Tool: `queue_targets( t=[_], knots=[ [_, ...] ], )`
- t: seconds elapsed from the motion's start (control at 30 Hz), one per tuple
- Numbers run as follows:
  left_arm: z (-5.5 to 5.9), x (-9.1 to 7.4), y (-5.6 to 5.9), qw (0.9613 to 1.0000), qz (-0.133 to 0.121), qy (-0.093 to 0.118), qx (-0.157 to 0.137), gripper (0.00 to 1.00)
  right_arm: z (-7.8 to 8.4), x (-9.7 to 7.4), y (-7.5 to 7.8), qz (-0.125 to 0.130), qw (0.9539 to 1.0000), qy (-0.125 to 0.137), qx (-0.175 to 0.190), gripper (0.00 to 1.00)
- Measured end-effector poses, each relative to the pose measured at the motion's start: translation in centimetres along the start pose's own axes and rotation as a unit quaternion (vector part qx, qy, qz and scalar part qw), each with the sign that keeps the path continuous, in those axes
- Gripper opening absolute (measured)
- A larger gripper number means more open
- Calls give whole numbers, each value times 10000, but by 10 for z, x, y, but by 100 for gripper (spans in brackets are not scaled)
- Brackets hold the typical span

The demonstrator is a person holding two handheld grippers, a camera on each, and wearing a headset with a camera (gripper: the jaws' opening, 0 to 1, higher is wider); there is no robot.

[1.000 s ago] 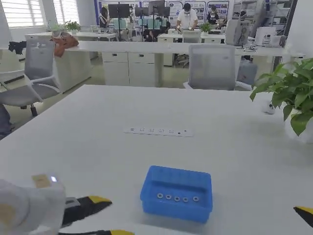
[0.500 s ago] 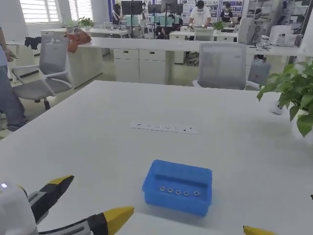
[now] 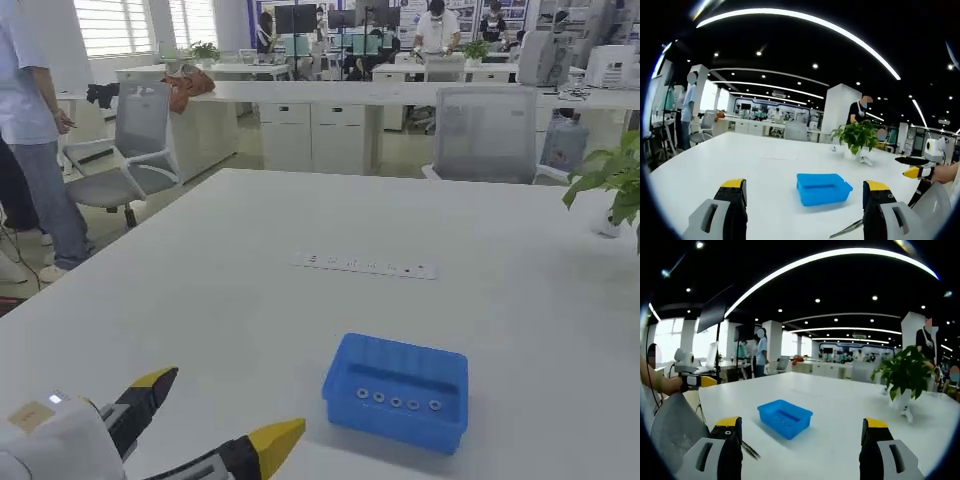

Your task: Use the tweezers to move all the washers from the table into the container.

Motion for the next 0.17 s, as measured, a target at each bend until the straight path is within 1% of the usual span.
queue_targets(
  t=[0.03, 0.1, 0.17],
  knots=[
    [0, -1, 0, 10000, -27, 11, 9, 99, 0, 0, 1, 39, 10000, 5, 22, 99],
    [1, -1, -1, 10000, -51, 1, -2, 99, -1, 0, 4, 264, 9996, 36, -31, 98],
    [1, -2, -2, 9999, -113, 15, 4, 99, -4, -3, 7, 447, 9988, 192, -11, 96]
  ],
)
Point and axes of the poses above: the centre of the closed fingertips' face, and the gripper's own axes: x roughly forward along the fingers, y roughly to its right, z roughly out of its underside, the point moved 10 cm from there along -x, roughly backward along the fingers, and after that the axes turned 14 degrees about z, right-handed, at the moved point
